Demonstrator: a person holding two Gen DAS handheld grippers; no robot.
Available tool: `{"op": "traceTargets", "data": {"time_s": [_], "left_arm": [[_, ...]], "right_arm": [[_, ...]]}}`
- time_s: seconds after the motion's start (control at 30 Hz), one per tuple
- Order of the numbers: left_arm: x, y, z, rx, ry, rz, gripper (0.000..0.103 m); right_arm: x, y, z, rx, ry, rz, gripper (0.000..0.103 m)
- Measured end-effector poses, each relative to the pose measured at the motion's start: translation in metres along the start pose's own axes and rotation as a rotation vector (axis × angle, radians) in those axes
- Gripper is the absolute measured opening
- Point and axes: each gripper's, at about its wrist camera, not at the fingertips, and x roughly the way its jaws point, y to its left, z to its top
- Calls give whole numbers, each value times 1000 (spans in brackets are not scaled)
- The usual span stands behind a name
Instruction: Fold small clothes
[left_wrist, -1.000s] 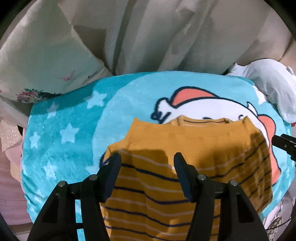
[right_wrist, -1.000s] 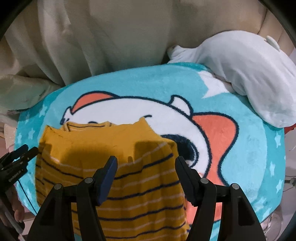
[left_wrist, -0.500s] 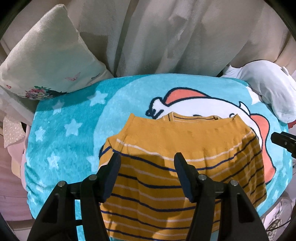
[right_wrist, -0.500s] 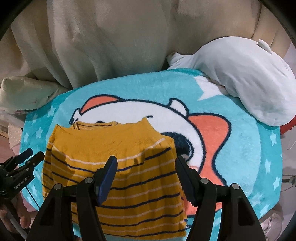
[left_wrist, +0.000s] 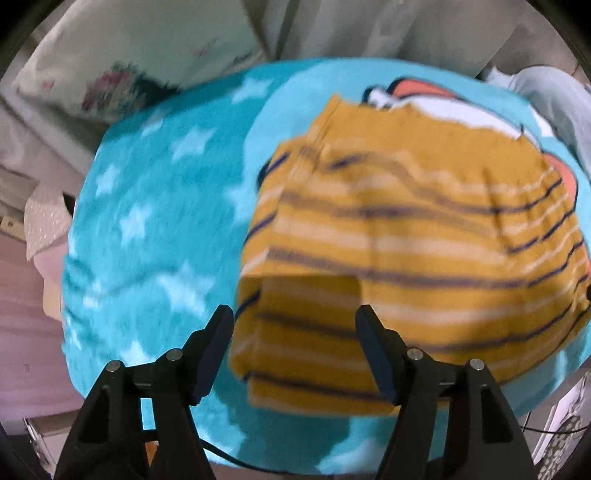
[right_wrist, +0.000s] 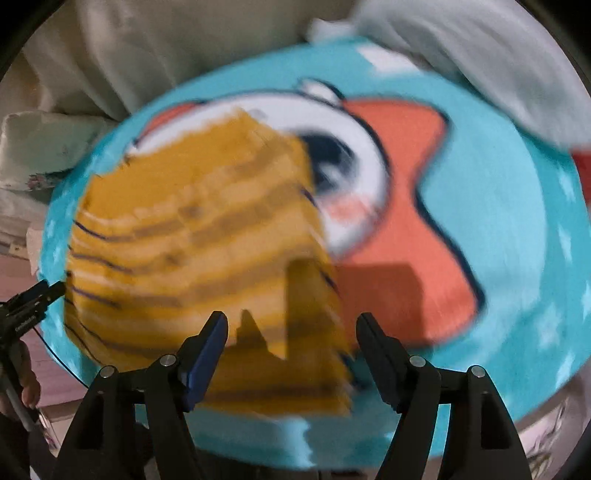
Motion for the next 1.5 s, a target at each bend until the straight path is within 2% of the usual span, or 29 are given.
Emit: {"op": "traceTargets", "data": {"time_s": [0.1, 0.17, 0.2, 0.27, 0.3, 0.33, 0.4, 0.47, 0.5, 0.63, 0.7, 0.73, 0.77, 0.8, 0.87, 1.0, 1.1, 1.17, 1.27, 1.37, 1.43, 1.5], "left_arm": [[11, 14, -16, -31, 30, 7, 68], [17, 19, -20, -54, 38, -11, 68], [24, 21, -23, -65, 56, -27, 68], [31, 22, -27, -87, 74, -51, 60], [32, 25, -27, -113, 82, -78, 49], [31, 28, -27, -144, 93, -110, 37], [30, 32, -26, -164, 100, -113, 33], [35, 33, -27, -146, 90, -104, 40], [35, 36, -28, -149, 86, -98, 47], [24, 65, -37, -264, 76, -162, 49], [14, 82, -46, -324, 37, -148, 58], [9, 91, -53, -358, 22, -134, 62], [6, 96, -58, -380, 15, -122, 63], [5, 101, -64, -399, 16, -120, 63], [7, 105, -72, -417, 30, -144, 64], [1, 101, -90, -452, 8, -190, 64], [1, 91, -91, -498, 11, -270, 64], [5, 86, -87, -510, 26, -296, 64], [17, 79, -81, -529, 68, -353, 64], [34, 71, -74, -550, 127, -397, 64], [41, 73, -76, -617, 134, -473, 64], [41, 75, -78, -654, 123, -502, 63]], "right_arm": [[10, -9, -14, 8, 40, 0, 68], [16, -7, -15, 2, 55, 1, 54], [20, -3, -15, -3, 65, 14, 50], [21, 3, -13, -15, 67, -9, 35], [21, 7, -13, -25, 71, -33, 29], [21, 10, -14, -38, 81, -50, 17], [17, 8, -17, -45, 85, -70, 12], [25, 4, -20, -44, 101, -97, 10], [33, 2, -21, -32, 111, -101, 10], [21, 4, -14, -15, 83, -83, 14], [-5, 9, -12, -22, 25, -92, 33], [-20, 15, -10, -39, -11, -87, 59], [-33, 23, -7, -54, -48, -68, 74], [-48, 38, -2, -80, -88, -21, 75], [-61, 68, 5, -149, -116, 53, 75], [-64, 146, 30, -272, -144, 218, 75], [-54, 197, 44, -304, -127, 274, 75], [-43, 225, 55, -319, -94, 324, 75], [-23, 258, 69, -377, -33, 320, 75], [-3, 281, 73, -413, 7, 258, 75], [14, 293, 77, -412, 54, 249, 75], [28, 303, 81, -417, 87, 236, 75]]}}
